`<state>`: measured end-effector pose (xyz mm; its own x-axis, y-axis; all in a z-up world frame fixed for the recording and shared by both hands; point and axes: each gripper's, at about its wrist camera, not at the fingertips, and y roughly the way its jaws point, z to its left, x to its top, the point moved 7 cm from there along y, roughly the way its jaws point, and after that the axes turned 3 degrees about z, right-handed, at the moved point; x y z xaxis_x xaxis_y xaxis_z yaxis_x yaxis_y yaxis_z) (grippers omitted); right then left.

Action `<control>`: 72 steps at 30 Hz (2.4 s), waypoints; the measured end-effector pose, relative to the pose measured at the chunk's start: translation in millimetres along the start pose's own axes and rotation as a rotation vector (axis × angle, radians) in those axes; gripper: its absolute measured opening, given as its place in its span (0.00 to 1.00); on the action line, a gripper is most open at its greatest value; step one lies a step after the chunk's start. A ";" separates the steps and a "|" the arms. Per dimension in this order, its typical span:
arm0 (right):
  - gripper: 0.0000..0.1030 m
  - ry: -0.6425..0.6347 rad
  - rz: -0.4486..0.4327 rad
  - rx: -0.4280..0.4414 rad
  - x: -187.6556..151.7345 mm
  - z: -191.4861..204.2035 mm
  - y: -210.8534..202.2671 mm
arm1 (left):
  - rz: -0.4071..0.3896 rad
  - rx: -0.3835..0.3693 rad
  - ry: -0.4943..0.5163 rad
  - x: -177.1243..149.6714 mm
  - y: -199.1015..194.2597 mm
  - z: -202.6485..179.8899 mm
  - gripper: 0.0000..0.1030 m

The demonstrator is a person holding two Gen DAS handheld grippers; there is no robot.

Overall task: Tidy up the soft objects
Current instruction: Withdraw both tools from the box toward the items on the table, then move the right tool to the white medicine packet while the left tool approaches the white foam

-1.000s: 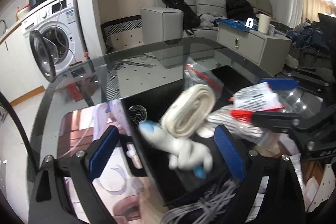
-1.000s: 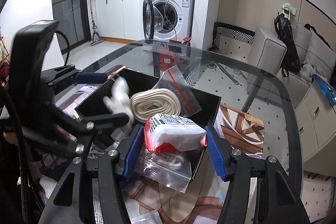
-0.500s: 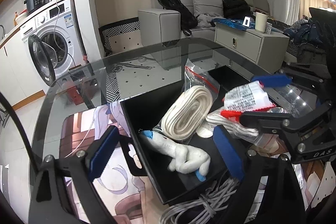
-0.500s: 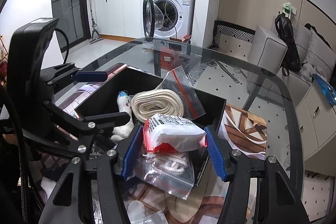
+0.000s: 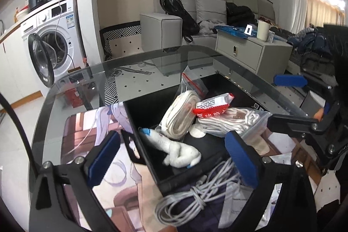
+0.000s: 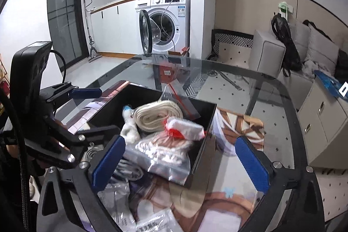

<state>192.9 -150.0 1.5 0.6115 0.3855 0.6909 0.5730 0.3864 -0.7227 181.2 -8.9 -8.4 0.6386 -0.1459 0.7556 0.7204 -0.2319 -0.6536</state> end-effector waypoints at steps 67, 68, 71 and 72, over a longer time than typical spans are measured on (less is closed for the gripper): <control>1.00 -0.053 0.240 0.044 -127.8 11.0 -9.4 | 0.201 -0.012 0.275 -133.6 -37.5 -55.9 1.00; 1.00 -0.057 0.244 0.046 -128.5 11.8 -8.8 | 0.205 -0.008 0.274 -134.4 -36.5 -54.4 1.00; 1.00 -0.070 0.255 0.049 -131.8 13.5 -6.5 | 0.211 -0.003 0.263 -135.4 -34.4 -50.0 1.00; 1.00 -0.073 0.258 0.052 -132.6 14.2 -5.9 | 0.212 -0.002 0.258 -135.3 -34.1 -48.7 1.00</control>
<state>100.7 -191.5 -85.7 0.6914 0.5354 0.4851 0.3735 0.3099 -0.8743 57.0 -28.1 -86.3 0.6848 -0.4296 0.5886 0.5777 -0.1723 -0.7979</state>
